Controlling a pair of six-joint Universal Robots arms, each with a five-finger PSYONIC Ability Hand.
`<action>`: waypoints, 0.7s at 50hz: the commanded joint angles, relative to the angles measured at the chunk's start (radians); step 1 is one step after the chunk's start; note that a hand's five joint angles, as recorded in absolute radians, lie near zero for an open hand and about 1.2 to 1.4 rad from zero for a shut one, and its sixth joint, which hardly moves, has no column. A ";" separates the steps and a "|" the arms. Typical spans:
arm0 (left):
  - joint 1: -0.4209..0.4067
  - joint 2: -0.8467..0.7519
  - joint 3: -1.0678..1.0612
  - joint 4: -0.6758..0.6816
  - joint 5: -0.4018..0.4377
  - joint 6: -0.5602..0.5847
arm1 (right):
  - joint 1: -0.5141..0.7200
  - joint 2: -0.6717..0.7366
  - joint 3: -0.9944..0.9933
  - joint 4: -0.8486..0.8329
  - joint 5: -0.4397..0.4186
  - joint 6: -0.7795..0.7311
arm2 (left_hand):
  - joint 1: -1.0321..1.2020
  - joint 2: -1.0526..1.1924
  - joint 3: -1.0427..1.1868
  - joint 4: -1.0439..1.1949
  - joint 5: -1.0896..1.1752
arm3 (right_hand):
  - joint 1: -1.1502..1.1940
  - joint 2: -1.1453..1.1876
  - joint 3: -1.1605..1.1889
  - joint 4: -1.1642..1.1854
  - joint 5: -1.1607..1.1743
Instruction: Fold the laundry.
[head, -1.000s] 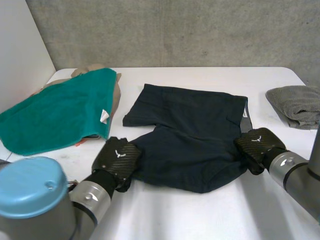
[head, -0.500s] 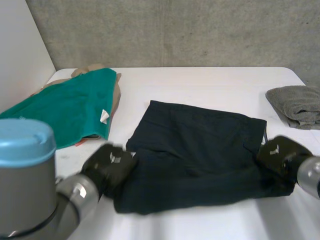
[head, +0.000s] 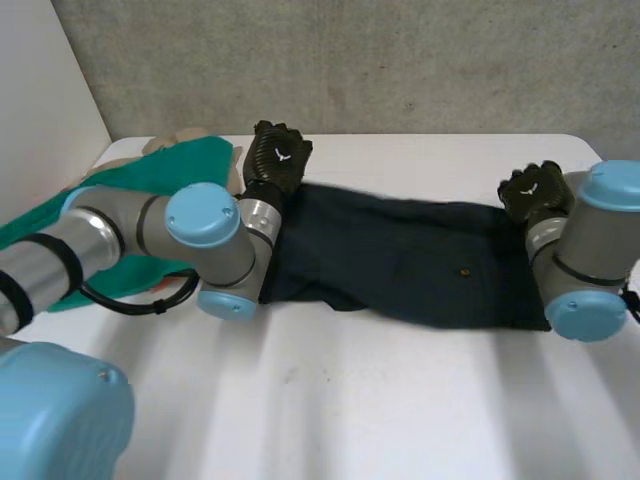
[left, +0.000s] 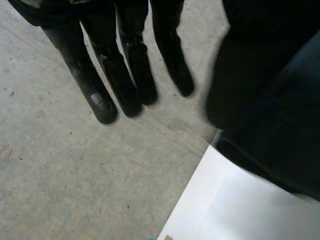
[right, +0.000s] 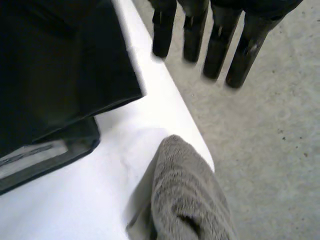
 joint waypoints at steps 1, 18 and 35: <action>0.001 -0.008 0.009 0.121 -0.004 -0.033 | 0.019 0.040 -0.051 -0.132 0.063 0.026 | -0.759 -0.782 -0.783 -0.782 -0.784 | -0.168 -0.233 -0.243 -0.264 -0.274; -0.045 0.430 -0.590 0.075 0.002 -0.214 | -0.053 -0.324 0.175 0.270 -0.153 0.308 | -0.750 -0.773 -0.773 -0.772 -0.775 | -0.168 -0.233 -0.243 -0.264 -0.274; -0.039 0.431 -0.698 0.056 -0.001 -0.221 | -0.154 -0.275 0.429 0.088 -0.233 0.347 | -0.750 -0.773 -0.773 -0.772 -0.775 | 0.027 -0.037 -0.048 -0.069 -0.079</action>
